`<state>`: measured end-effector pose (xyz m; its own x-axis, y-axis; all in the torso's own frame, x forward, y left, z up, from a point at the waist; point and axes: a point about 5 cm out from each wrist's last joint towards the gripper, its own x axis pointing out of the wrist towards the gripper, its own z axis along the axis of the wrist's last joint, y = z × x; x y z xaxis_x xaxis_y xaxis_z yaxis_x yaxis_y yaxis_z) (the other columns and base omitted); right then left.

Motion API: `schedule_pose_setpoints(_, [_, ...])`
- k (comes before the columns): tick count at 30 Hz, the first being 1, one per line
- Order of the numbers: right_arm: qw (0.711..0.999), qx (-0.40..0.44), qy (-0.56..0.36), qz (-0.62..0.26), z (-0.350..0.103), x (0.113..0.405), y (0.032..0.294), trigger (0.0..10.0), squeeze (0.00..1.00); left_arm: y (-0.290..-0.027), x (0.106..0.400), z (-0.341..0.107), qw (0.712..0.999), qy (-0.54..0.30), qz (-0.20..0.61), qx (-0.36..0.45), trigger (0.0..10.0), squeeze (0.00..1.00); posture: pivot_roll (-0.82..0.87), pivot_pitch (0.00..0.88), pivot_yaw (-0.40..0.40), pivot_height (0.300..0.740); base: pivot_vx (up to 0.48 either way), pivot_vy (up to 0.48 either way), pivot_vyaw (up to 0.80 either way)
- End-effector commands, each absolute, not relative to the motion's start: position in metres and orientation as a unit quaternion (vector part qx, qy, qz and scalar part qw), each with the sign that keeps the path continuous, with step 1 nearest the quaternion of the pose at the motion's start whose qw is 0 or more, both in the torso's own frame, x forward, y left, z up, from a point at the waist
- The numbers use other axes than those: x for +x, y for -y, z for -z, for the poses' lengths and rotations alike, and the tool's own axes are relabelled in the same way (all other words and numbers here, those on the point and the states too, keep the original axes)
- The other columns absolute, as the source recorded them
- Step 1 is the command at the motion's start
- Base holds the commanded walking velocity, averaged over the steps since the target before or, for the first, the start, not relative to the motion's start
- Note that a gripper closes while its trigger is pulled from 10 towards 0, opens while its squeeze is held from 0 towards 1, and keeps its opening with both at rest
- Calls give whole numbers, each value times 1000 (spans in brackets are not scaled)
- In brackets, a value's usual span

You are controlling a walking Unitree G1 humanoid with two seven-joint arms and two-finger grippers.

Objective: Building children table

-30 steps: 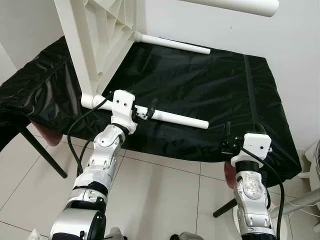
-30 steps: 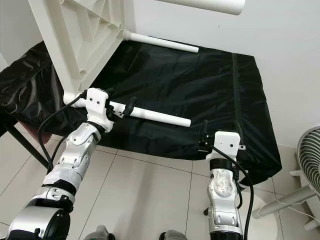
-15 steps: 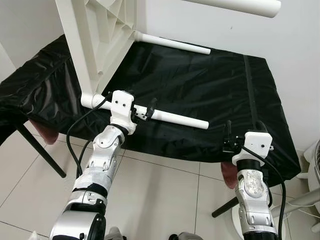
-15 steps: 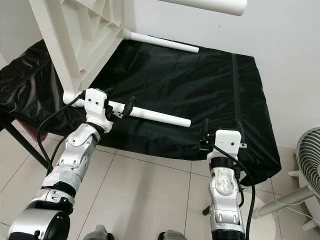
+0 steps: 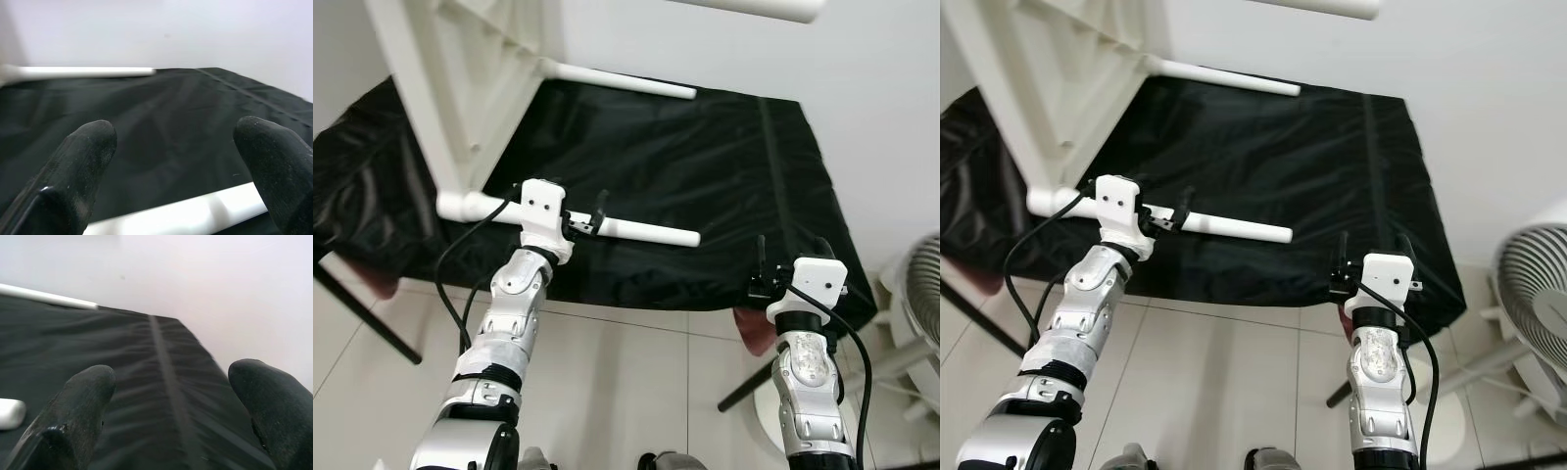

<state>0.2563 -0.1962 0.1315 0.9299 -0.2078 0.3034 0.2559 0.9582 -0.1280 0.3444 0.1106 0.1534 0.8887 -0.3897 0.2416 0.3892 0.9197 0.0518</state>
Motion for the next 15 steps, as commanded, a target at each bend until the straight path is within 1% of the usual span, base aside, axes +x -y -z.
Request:
schedule_pose_setpoints(1, [979,-80,139,123,-129,256,198,10000,0,-113,345,-153,974,120,192,0,10000,0,57,0,-44,740,0,0,-800])
schedule_pose_setpoints(2, [979,-79,139,122,-129,256,198,10000,0,-113,345,-153,974,120,192,0,10000,0,57,0,-44,740,0,0,-800])
schedule_pose_setpoints(4, [979,-82,142,122,-130,256,198,10000,0,-113,345,-152,974,119,191,-1,10000,0,56,0,-43,740,0,326,0])
schedule_pose_setpoints(15, [979,-80,144,124,-130,255,198,10000,0,-112,344,-153,975,117,191,0,10000,0,57,0,-40,740,0,414,0])
